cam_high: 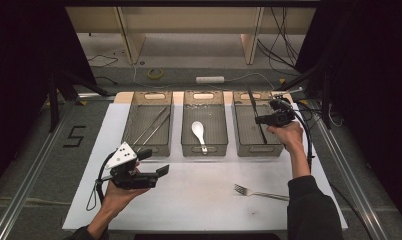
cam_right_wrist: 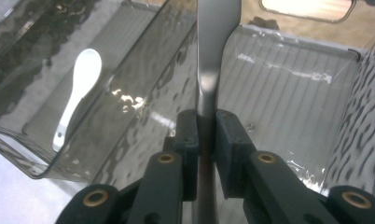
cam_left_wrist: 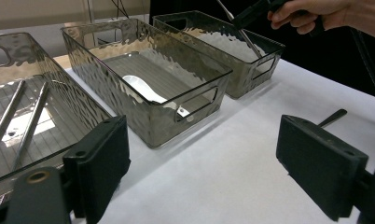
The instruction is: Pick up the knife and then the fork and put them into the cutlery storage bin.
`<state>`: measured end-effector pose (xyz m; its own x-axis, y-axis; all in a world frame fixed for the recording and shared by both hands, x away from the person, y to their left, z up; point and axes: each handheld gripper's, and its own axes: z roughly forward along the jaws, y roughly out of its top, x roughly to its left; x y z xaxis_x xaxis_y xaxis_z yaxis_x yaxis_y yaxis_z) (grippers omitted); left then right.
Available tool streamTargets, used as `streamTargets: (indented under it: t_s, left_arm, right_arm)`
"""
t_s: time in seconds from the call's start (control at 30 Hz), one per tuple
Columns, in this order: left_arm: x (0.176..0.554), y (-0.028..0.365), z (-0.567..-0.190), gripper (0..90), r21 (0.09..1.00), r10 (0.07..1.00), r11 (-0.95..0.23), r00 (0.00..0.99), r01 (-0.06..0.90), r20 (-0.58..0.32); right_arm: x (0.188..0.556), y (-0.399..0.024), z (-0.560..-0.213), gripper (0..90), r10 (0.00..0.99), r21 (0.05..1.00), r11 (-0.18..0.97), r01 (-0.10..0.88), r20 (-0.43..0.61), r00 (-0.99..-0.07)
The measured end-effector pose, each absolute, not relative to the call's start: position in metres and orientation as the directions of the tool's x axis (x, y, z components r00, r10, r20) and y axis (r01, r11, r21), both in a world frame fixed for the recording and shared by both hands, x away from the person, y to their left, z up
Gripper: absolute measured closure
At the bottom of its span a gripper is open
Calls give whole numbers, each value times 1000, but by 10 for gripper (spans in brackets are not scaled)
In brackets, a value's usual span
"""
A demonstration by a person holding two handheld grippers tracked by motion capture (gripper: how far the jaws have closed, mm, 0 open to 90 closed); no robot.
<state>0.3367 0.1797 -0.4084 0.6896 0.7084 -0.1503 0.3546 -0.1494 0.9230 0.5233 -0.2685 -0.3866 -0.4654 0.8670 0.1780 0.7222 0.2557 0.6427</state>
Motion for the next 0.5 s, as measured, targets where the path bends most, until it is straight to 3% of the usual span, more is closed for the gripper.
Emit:
streamTargets:
  t_s: [0.5]
  left_arm:
    - [337, 180, -408, 168, 923, 707, -159, 693, 351, -142]
  right_arm:
    - [523, -264, -404, 806, 883, 593, 258, 763, 176, -435]
